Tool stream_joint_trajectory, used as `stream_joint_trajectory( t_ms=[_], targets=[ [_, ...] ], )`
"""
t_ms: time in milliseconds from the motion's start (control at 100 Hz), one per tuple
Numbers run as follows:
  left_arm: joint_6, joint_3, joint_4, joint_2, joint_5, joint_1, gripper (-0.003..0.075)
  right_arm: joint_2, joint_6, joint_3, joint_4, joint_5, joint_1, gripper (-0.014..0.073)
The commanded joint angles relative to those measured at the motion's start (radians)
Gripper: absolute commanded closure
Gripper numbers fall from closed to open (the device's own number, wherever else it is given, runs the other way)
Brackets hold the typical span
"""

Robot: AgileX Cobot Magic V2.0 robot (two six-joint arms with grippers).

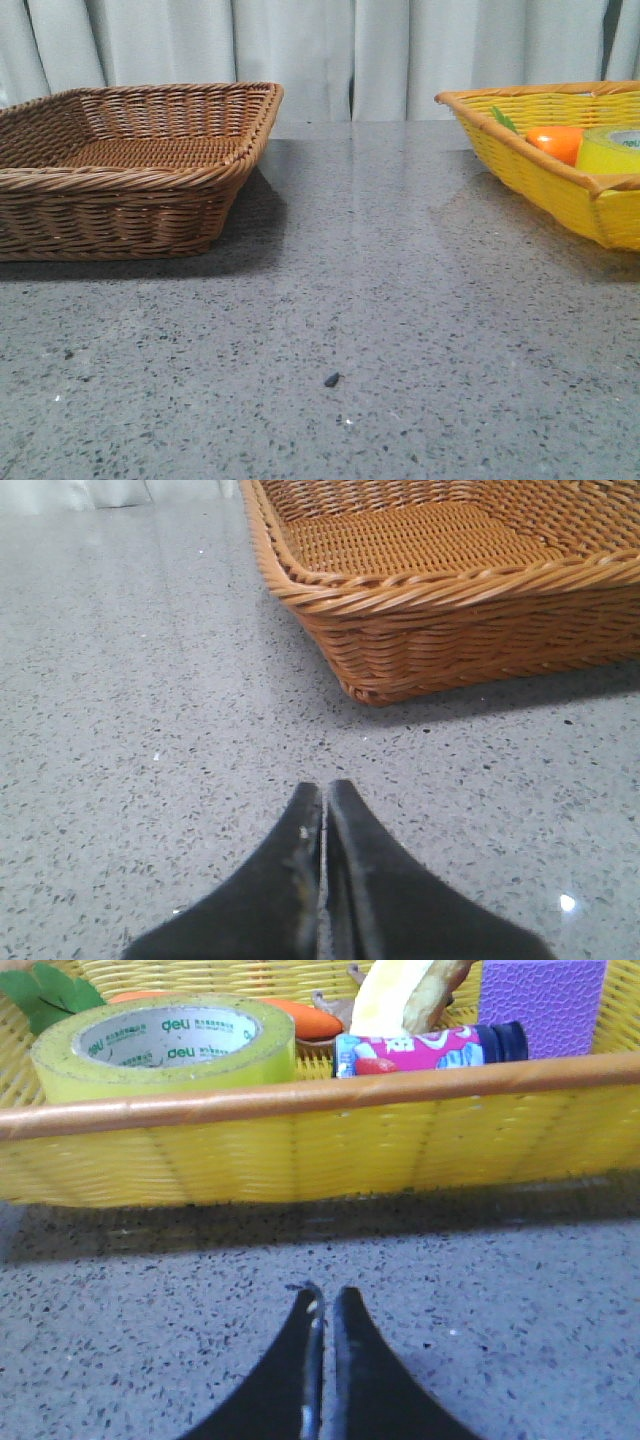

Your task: Transfer tape with both arms

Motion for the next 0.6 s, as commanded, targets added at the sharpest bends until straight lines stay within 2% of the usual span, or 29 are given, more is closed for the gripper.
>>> stream_joint_trajectory(
  t_ms=[0,170,590],
  targets=[
    [-0.008,0.011,-0.008,-0.029,-0.088,0.002,0.0741,-0.022,-0.006,0.022,-0.002,-0.038,-0.007,0.0668],
    [-0.008,0.011,-0.017,-0.029,-0.098,0.002,0.0741,-0.022,-0.006,0.022,-0.002,-0.132,-0.007,0.0668],
    [-0.010,0.011,-0.027,-0.029,-0.185,0.002,0.0741,-0.022,-0.006,0.022,-0.002,-0.170,-0.007,0.0668]
  ],
)
